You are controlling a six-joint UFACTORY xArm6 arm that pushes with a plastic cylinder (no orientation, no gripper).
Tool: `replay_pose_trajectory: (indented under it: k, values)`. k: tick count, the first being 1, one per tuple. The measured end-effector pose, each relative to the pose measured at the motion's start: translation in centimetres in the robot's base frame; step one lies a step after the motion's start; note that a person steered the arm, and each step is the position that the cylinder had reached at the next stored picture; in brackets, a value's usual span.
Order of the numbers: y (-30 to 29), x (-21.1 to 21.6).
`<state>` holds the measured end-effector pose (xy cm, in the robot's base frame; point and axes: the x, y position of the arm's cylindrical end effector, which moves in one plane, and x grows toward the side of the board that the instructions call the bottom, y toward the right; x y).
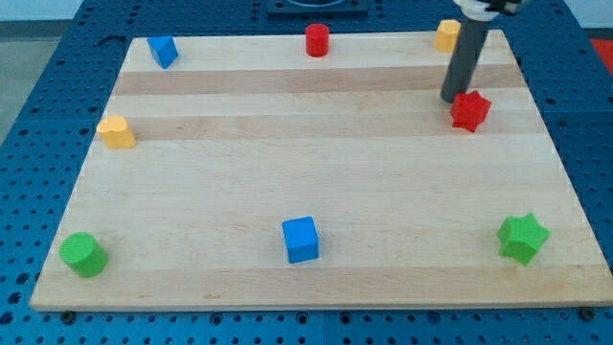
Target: Place your hand at top left corner of the board
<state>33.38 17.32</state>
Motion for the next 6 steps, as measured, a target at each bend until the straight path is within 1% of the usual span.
replay_pose_trajectory:
  k: [1, 2, 3, 4, 5, 6]
  values:
    - [-4.7, -1.8]
    - [-11.4, -1.6]
    - [-21.2, -1.7]
    - [-29.7, -2.2]
    - [-37.4, -2.1]
    - [-44.4, -4.1]
